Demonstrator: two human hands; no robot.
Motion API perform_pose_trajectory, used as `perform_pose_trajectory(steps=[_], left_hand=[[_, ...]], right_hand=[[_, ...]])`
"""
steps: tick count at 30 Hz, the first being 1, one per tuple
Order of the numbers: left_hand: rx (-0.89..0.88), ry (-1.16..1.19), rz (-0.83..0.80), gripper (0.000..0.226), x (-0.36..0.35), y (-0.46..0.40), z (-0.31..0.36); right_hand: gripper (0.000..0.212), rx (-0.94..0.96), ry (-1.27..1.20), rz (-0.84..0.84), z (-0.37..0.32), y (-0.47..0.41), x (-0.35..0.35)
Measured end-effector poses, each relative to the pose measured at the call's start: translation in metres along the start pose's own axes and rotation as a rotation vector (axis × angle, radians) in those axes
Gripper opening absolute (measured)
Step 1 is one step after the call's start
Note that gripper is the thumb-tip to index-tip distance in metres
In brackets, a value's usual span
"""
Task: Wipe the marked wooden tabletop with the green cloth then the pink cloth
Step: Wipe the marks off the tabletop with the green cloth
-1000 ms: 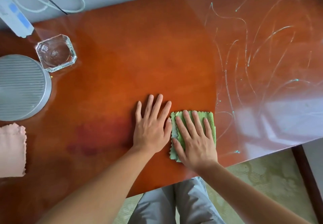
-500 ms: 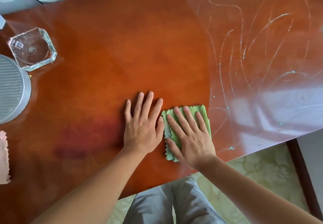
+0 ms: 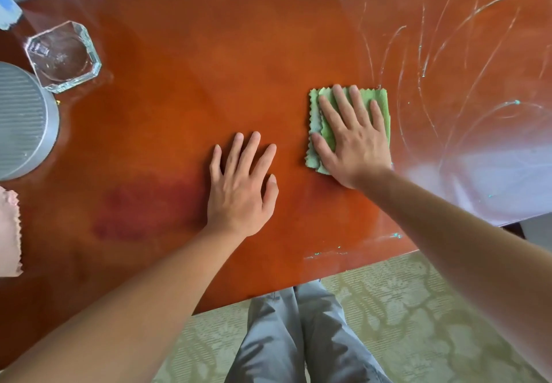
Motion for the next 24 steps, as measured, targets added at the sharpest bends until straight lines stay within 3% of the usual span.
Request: perform_pose_trajectory(steps=[8,24], left_hand=[[0.023,0.021,0.035,0.053,0.001,0.001,0.003],[0.040,0.007,0.049,0.055,0.003,0.000,0.005]], right_hand=[[0.072,-0.033,0.007,-0.022,-0.001,-0.012,0.001],[0.068,0.111,-0.051,-0.062,-0.078,0.150,-0.002]])
Point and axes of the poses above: each hand's wrist, its own y-axis away from the middle knuckle, its own x-axis out of the back of the hand, z = x × y, the point moved 1 cm from there along -y, towards the middle knuckle, and after that the axes turned 10 degrees about z, right-handed, at the moved point
